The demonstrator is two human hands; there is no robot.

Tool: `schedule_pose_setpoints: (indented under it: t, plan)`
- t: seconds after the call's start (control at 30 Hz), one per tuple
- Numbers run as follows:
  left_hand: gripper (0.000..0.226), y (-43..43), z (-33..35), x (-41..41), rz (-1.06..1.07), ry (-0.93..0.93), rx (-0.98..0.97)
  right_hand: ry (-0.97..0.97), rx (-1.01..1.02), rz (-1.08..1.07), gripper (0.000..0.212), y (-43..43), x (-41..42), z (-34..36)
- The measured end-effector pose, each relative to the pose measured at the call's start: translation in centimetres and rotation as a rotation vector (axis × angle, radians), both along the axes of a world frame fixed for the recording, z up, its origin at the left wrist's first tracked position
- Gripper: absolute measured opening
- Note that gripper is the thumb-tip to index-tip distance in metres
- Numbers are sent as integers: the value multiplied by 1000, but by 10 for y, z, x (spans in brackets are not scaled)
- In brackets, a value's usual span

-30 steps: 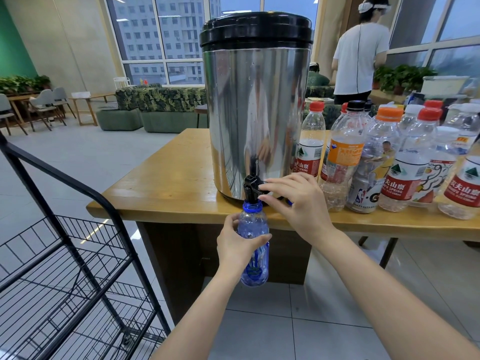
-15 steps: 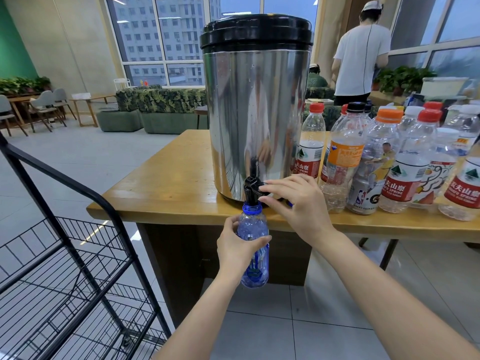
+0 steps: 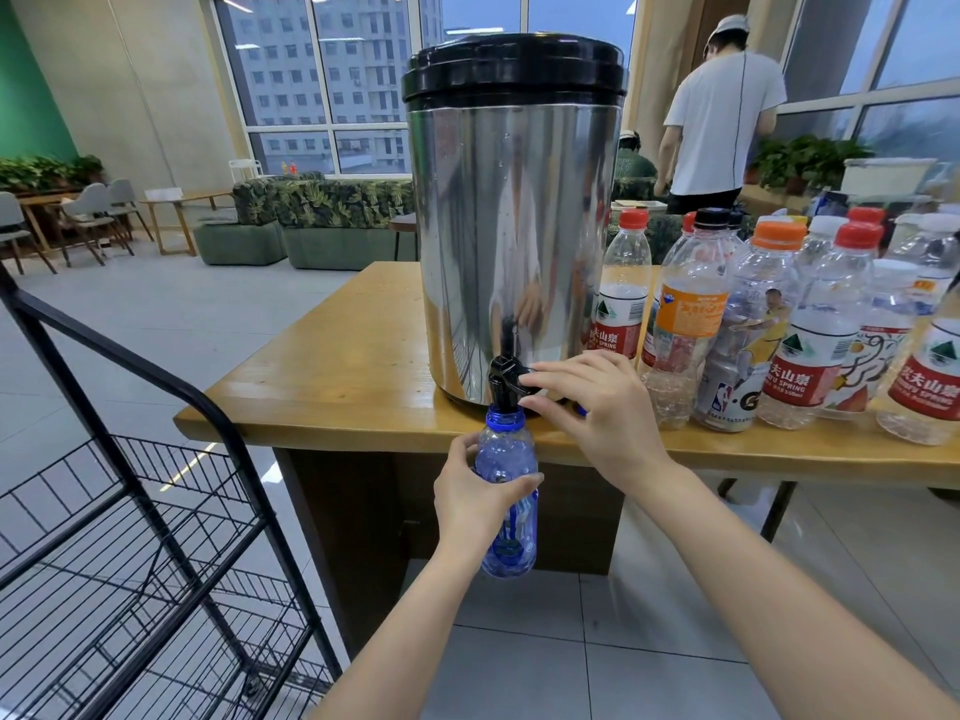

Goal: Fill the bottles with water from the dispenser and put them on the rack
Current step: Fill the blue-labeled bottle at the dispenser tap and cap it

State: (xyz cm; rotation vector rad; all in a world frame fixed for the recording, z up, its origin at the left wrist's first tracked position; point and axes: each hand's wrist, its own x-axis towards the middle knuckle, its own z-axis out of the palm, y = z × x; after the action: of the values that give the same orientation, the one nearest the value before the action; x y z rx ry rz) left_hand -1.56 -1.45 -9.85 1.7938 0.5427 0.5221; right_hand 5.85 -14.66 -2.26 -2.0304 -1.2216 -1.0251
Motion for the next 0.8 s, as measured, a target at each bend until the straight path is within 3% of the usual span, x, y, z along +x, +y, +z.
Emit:
schedule_pose_setpoints:
  t: [0.37,0.57,0.8]
  plan:
    - [80,0,1,0,-11,-3,-1,-13,-21,23,30,-3,4,1]
    - [80,0,-2,0,-8,-14,7,-137,-55,18,27,5,1,15]
    - [75,2,-2,-1,-20,-18,-50,49,-48,-11,18,48,10,60]
